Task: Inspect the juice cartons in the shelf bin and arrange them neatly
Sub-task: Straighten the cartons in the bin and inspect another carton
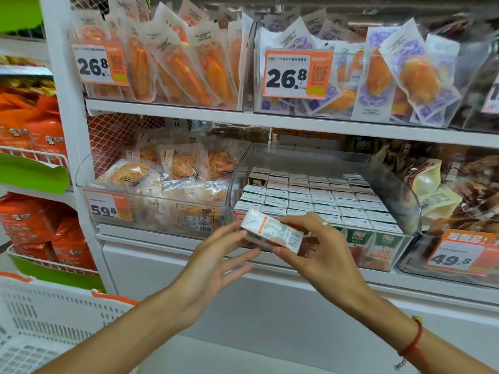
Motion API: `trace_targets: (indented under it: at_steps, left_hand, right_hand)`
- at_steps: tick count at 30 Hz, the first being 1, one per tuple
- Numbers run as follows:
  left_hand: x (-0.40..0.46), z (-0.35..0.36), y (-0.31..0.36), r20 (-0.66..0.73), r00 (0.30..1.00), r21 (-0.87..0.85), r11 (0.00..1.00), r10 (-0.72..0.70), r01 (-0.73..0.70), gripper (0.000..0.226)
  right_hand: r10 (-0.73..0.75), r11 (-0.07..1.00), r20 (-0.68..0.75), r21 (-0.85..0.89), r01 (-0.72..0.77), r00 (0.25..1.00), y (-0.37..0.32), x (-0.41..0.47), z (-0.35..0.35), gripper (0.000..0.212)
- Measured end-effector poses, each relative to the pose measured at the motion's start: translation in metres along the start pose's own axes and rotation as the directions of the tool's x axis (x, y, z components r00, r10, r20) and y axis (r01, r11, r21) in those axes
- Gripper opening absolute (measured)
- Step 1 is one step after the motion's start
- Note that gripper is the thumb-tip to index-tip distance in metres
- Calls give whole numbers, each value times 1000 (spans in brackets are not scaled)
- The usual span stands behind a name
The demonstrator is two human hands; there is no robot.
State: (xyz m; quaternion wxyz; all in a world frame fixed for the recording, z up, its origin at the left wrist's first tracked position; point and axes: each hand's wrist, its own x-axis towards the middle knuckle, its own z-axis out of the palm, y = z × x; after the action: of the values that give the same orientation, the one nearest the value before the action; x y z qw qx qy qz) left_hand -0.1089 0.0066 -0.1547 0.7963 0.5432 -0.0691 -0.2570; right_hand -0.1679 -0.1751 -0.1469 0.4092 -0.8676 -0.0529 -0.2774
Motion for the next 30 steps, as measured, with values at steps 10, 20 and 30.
trace_targets:
  at_steps: [10, 20, 30]
  left_hand:
    - [-1, 1, 4, -11, 988, -182, 972, -156, 152, 59]
    - [6, -3, 21, 35, 988, -137, 978, -151, 154, 64]
    - [90, 38, 72, 317, 689, 779, 235, 652, -581, 46]
  right_hand:
    - [-486, 766, 111, -424, 483, 867, 5, -4, 0, 42]
    - [-503, 720, 140, -478, 503, 853, 9, 10, -12, 39]
    - [76, 774, 237, -627, 93, 969, 76, 67, -45, 45]
